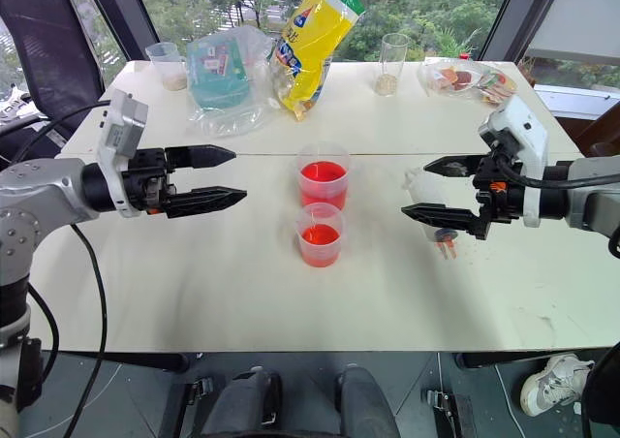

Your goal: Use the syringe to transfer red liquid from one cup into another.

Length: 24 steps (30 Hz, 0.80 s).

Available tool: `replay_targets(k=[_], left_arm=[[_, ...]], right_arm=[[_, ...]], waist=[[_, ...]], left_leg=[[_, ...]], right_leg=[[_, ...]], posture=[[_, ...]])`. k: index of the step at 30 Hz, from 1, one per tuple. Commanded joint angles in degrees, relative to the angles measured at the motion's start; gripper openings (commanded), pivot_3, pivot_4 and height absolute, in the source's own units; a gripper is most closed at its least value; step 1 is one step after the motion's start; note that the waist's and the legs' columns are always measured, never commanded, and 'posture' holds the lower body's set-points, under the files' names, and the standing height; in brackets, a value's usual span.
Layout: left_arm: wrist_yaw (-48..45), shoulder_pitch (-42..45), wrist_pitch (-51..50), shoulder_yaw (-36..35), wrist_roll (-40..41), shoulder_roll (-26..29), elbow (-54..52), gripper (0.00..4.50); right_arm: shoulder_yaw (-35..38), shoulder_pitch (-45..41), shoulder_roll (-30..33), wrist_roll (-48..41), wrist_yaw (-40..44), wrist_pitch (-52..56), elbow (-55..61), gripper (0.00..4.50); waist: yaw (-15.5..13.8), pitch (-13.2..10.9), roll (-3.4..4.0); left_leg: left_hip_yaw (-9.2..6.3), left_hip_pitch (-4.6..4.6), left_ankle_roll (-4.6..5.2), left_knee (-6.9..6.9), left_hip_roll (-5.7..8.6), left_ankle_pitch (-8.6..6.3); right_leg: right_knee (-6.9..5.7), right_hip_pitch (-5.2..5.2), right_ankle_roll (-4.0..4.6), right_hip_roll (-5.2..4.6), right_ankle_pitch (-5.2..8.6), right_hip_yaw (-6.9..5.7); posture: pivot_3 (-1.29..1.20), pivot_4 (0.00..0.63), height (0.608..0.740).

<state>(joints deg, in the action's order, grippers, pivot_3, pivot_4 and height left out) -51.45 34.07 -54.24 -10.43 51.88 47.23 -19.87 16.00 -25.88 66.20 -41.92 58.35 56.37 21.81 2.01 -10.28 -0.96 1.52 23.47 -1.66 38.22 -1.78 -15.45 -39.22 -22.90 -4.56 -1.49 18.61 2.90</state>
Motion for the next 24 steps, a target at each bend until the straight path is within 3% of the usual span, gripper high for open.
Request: replay_targets(k=[1,18,24], left_arm=[[0.92,1.25,1.21,-0.75,0.44,-0.47,-1.24,4.5],[2.82,0.64,1.84,-1.89,1.7,-1.12,-1.55,4.5],[2.33,0.49,3.32,-0.57,0.84,-1.72,-1.04,4.5]], right_arm=[[0.69,-0.14,1.18,0.46,0.66,-1.65,-0.88,4.46],[-2.65,-0.87,1.68,5.9,0.16,-4.59,-6.07,4.46],[-8.99,-5.5,2.05,12.65,-1.46,-6.21,-12.02,4.46]], waist=[[0.0,0.0,0.0],[0.03,0.0,0.0],[0.09,0.0,0.0]], left_leg=[[0.0,0.0,0.0,0.0,0.0,0.0],[0.01,0.0,0.0,0.0,0.0,0.0],[0.01,-0.01,0.0,0.0,0.0,0.0]], right_leg=[[0.0,0.0,0.0,0.0,0.0,0.0],[0.0,0.0,0.0,0.0,0.0,0.01],[0.0,-0.01,0.0,0.0,0.0,0.01]], posture=[[0.0,0.15,0.74],[0.0,0.15,0.74],[0.0,0.15,0.74]])
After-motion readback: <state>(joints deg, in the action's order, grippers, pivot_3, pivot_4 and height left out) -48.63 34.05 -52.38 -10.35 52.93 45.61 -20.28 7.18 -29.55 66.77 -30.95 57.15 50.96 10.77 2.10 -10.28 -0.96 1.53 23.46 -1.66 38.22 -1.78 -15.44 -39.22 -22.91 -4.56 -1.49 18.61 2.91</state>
